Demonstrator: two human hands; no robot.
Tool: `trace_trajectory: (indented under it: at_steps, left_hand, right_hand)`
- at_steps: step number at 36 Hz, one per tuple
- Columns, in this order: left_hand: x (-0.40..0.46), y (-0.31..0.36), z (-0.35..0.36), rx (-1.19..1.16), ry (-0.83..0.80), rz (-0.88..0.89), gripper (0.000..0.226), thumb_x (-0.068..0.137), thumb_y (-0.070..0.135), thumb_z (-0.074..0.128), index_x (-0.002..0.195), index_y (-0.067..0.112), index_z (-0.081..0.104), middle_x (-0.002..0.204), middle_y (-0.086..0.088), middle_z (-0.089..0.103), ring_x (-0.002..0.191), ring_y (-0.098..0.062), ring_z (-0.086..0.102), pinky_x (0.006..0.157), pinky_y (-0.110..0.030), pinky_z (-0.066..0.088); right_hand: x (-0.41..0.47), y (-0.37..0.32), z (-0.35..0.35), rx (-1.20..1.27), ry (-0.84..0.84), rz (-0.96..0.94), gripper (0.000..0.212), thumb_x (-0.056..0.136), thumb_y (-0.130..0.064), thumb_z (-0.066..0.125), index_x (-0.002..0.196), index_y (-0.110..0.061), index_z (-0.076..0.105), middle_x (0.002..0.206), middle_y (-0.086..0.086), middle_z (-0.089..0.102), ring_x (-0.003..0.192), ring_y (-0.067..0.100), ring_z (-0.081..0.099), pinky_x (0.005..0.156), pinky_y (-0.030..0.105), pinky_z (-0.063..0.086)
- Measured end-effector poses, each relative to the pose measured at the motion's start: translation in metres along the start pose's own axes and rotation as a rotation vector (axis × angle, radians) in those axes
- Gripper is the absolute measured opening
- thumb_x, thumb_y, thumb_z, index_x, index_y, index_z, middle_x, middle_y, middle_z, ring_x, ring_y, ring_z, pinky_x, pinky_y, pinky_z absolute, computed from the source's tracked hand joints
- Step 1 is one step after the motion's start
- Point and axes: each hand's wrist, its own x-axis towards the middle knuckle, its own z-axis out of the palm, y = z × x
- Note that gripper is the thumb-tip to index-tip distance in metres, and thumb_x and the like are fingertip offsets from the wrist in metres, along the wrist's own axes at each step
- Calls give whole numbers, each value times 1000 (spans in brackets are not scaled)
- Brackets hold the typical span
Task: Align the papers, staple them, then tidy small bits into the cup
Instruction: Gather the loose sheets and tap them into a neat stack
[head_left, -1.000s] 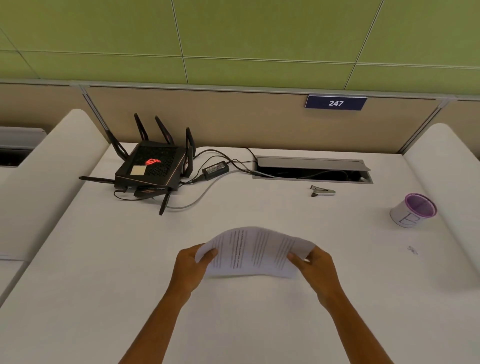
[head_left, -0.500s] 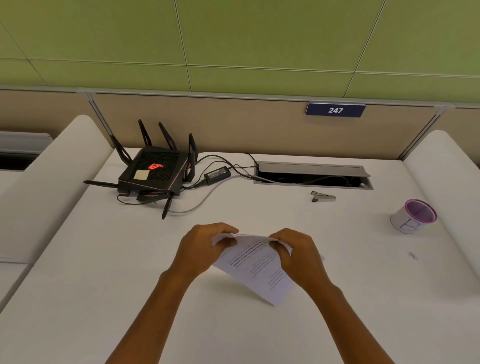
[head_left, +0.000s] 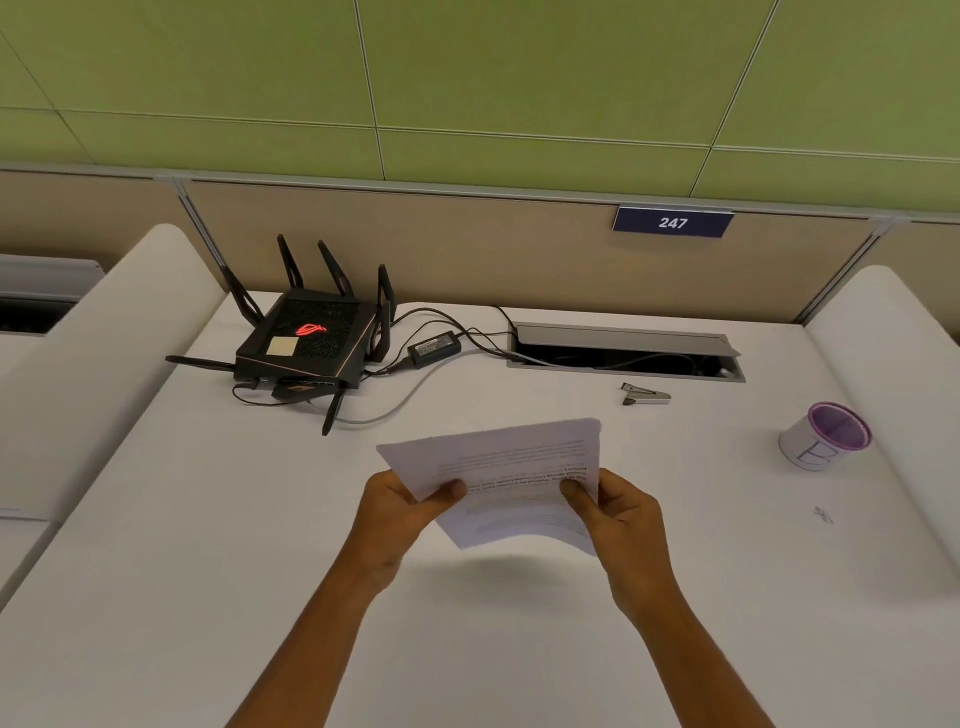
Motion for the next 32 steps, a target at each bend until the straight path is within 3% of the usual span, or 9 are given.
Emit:
trace_trajectory:
  at_steps: [4,8,11,13,17,23,27,29,32]
  left_hand:
    - [1,10,15,-10,50,59,30,85,13,84,104,34,76,99,8,82,93,-11,77,75,-24,65]
    - [1,10,22,16,84,78,23,89,14,82,102,33,77,91,15,82,86,-5,77,71,-20,63]
    - [0,-1,24,60,90,56,22,88,16,84,102,31,77,92,14,82,89,-7,78,74,-20,63]
    - [-1,-11,27,89,88,19,25,86,15,86,99,34,76,89,19,82,88,-4,78,74,-18,62]
    - [-5,-24,30,99,94,-17,31,88,14,84,99,40,72,87,27,79,88,4,76,72,-13,60]
    - [-4,-27,26,99,100,-10,23,90,16,83,99,34,75,88,21,81,87,-1,77,73,-15,60]
    - [-3,-38,26,117,107,-70,19,89,19,83,98,34,76,89,11,82,90,-11,78,70,-18,61]
    - [-3,-40,25,140,104,-72,20,90,20,82,103,33,75,96,10,81,91,-12,77,71,-18,62]
    - [-2,-37,23,179,74,-32,21,92,18,81,97,38,75,87,20,80,86,-3,76,70,-15,60]
  right_hand:
    - [-3,-2,5,55,14,11,17,98,-16,68,108,-27,77,104,-10,80,97,14,74,83,27,62]
    - [-2,4,8,6,39,23,19,96,-15,71,111,-24,78,101,-13,80,96,9,74,82,21,60]
    - [-2,15,10,-41,68,82,5,93,-16,75,95,-20,77,81,-16,78,77,2,73,71,20,56]
    - [-3,23,14,-76,69,126,11,92,-17,77,86,-25,73,71,-17,75,67,2,70,67,23,55]
    - [-4,34,18,-85,77,179,11,93,-16,76,93,-27,76,83,-10,79,82,14,75,68,21,60]
    - [-3,29,16,-117,71,122,14,94,-19,74,96,-32,75,88,-17,78,84,4,73,74,23,62]
    - [-3,38,18,-176,26,194,15,93,-19,76,101,-32,74,97,-11,79,93,16,75,79,31,64]
    - [-3,37,16,-177,24,198,20,92,-17,77,102,-33,72,100,-10,78,95,17,75,76,25,62]
    - [1,26,10,-150,63,128,28,87,-13,81,105,-32,71,100,-12,78,94,11,76,71,16,59]
